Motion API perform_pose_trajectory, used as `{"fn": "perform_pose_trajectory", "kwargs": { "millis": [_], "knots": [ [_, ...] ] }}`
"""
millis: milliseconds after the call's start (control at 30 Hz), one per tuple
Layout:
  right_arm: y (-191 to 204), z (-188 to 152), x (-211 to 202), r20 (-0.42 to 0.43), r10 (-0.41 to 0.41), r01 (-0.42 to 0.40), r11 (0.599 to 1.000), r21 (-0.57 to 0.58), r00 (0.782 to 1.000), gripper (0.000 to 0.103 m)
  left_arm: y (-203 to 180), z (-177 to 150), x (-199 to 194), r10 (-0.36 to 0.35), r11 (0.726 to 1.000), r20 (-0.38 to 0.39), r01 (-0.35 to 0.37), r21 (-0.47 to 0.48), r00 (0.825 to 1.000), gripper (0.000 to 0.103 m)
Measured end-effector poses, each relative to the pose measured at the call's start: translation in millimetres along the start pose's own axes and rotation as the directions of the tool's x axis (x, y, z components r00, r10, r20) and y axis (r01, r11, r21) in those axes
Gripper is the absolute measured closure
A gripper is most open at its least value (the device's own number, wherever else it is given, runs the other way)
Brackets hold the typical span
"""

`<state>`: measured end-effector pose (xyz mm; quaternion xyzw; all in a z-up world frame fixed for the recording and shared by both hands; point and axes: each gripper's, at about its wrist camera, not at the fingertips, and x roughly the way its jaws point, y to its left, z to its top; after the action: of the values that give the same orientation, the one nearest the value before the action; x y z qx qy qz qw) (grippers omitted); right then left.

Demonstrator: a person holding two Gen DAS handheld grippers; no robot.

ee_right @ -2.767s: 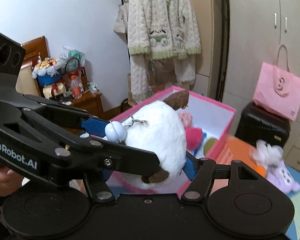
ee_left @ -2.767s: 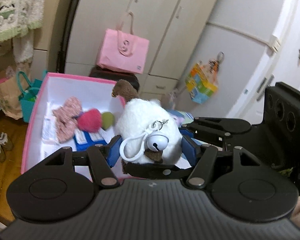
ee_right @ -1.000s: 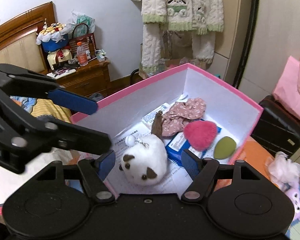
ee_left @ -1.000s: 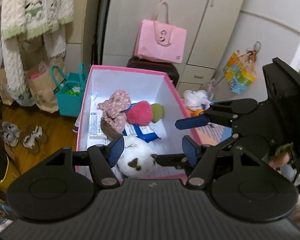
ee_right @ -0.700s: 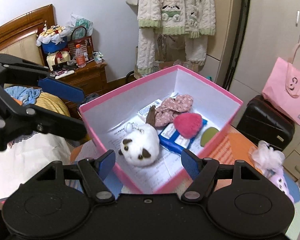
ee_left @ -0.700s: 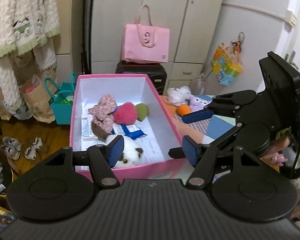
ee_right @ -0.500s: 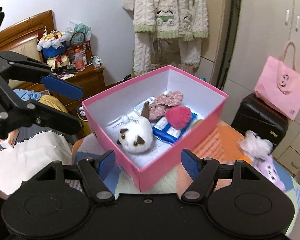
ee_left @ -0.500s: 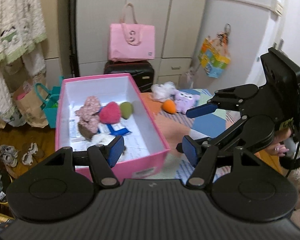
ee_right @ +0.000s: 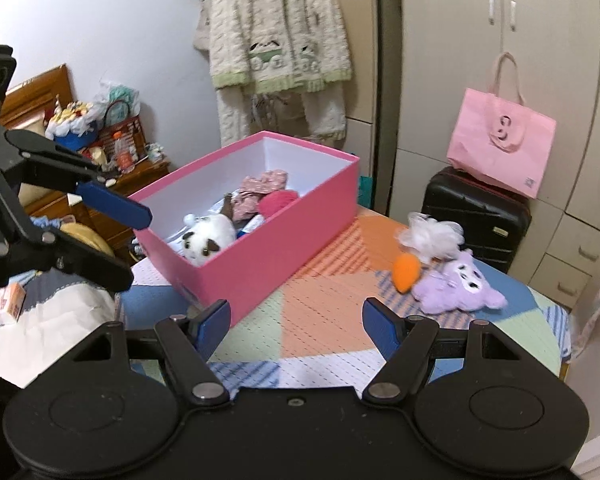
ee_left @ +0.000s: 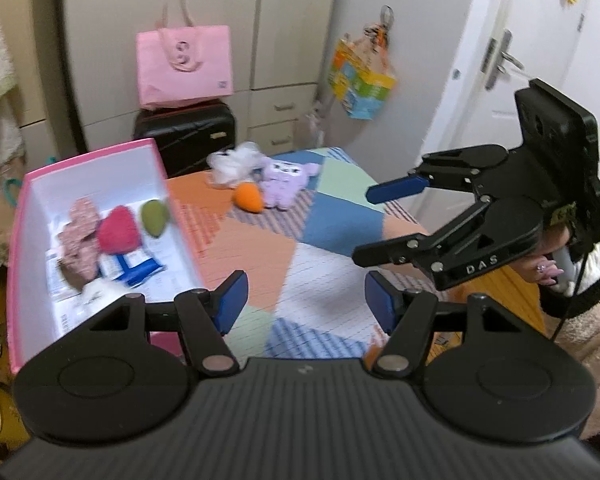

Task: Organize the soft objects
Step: 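Move both grippers back toward the orange sponge and white bath puff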

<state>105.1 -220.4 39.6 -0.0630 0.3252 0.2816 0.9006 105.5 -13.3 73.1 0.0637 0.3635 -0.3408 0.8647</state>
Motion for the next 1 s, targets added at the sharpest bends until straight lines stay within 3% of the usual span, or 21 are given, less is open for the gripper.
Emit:
{"fn": "perform_pose_trajectory", "kwargs": {
  "millis": [367,600,833,933,1000],
  "knots": [
    [-58.0,-22.3,-0.6,0.064,-0.023,0.020,0.999,0.039,0.998,0.026,-29.7,31.8,65.4,-0.061,0.998,-0.028,0.062,0.026,0.998,0.039],
    [-92.6,-30.6,10.7,0.090,-0.099,0.096,0.995,0.041,0.991,0.026,-29.8,46.0,104.6,-0.051,0.998,0.004,0.051,-0.029,0.999,0.039],
    [-136.9,-26.5,28.8,0.108,-0.069,0.054,0.989,0.135,0.992,0.026,-17.2,54.2,142.9,0.062,0.994,0.050,-0.057,-0.096,0.997,0.041],
    [-155.0,-20.1,39.4,0.130,-0.045,0.021,0.983,0.180,0.990,0.026,-13.5,54.8,157.7,0.188,0.978,0.081,-0.179,-0.111,0.979,0.041],
    [-165.9,-15.7,47.6,0.148,-0.030,-0.001,0.979,0.203,0.989,0.026,-7.6,55.6,169.5,0.212,0.971,0.081,-0.200,-0.131,0.974,0.041]
  ]
}}
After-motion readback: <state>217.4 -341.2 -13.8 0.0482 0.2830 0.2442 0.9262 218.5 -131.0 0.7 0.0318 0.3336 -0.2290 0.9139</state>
